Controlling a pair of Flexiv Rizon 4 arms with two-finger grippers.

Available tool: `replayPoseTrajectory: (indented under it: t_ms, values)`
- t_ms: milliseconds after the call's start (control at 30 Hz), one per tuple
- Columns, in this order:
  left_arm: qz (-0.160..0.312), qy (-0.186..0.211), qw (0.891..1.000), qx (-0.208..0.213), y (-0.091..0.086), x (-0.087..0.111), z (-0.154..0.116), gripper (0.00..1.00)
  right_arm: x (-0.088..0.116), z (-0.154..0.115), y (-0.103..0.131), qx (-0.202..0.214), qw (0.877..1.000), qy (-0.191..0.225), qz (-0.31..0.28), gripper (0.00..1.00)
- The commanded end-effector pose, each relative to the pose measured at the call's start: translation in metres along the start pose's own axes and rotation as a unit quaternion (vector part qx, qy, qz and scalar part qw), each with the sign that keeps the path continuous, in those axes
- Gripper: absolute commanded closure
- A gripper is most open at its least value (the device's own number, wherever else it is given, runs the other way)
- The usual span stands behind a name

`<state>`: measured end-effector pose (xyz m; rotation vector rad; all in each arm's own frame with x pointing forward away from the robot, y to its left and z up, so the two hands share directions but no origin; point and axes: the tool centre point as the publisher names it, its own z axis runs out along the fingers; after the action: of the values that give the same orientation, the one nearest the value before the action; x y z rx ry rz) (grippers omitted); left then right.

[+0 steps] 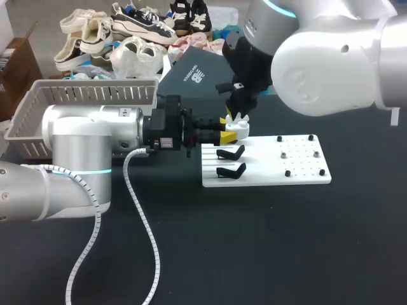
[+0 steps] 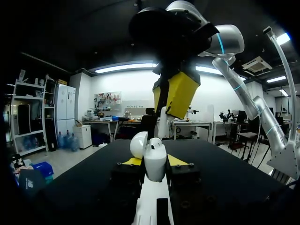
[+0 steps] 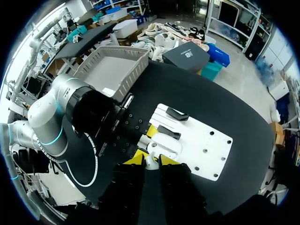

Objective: Pick up each earbud case from the left stands, insert the matching earbuds, close the lid, and place the case in the box.

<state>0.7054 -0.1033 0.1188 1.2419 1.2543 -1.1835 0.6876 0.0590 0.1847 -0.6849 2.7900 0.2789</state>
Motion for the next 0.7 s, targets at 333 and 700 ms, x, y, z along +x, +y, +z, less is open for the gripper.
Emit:
replayPoseTrajectory:
  t_ms: [333,700]
  values:
    - [0.000,0.000,1.000,0.001,0.0011,0.0003,0.0002,1.00,-0.0019,0.0059,-0.0018,-0.009,1.000,0.002,-0.002,1.00]
    - [0.000,0.000,1.000,0.001,0.0011,0.0003,0.0002,1.00,-0.0010,0.0101,-0.0003,-0.015,1.000,-0.002,-0.003,1.00]
